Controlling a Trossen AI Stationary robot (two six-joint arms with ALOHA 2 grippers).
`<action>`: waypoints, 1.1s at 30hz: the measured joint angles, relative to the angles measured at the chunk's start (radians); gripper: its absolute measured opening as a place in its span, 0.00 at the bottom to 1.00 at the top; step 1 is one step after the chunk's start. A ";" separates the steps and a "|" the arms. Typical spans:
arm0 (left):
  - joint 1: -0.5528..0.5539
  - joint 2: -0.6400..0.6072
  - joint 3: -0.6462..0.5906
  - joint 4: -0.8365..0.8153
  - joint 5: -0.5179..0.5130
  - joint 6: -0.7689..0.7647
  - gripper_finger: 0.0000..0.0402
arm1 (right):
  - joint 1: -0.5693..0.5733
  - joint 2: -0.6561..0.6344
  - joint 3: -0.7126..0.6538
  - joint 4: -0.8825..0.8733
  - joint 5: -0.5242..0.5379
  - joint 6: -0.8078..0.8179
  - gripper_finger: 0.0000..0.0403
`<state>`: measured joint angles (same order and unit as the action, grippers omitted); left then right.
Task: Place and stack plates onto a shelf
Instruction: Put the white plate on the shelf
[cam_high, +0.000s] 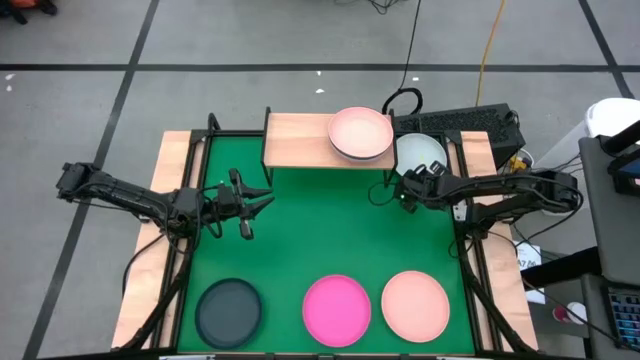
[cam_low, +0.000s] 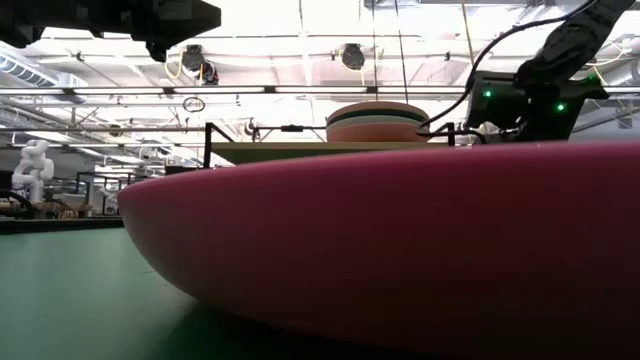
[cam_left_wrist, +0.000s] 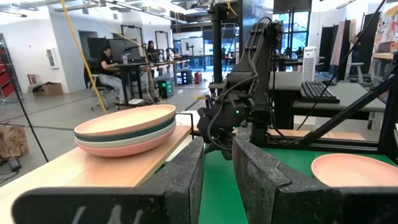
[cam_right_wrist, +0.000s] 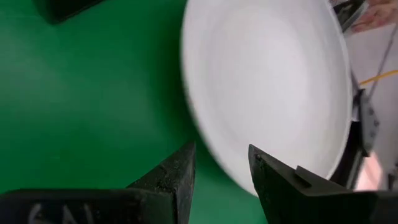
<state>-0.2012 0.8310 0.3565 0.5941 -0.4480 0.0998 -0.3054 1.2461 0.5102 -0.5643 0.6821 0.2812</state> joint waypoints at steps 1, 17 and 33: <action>0.000 0.000 0.000 0.000 0.000 0.000 0.23 | -0.003 0.000 0.000 0.000 -0.005 -0.003 0.32; 0.000 0.000 0.000 0.000 0.000 0.000 0.23 | -0.075 -0.003 -0.170 0.309 -0.043 -0.041 0.31; 0.000 0.000 0.000 -0.008 0.000 0.000 0.23 | -0.052 -0.104 -0.175 0.310 -0.089 -0.032 0.04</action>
<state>-0.2012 0.8310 0.3565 0.5865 -0.4480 0.0998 -0.3571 1.1425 0.3355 -0.2543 0.5933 0.2490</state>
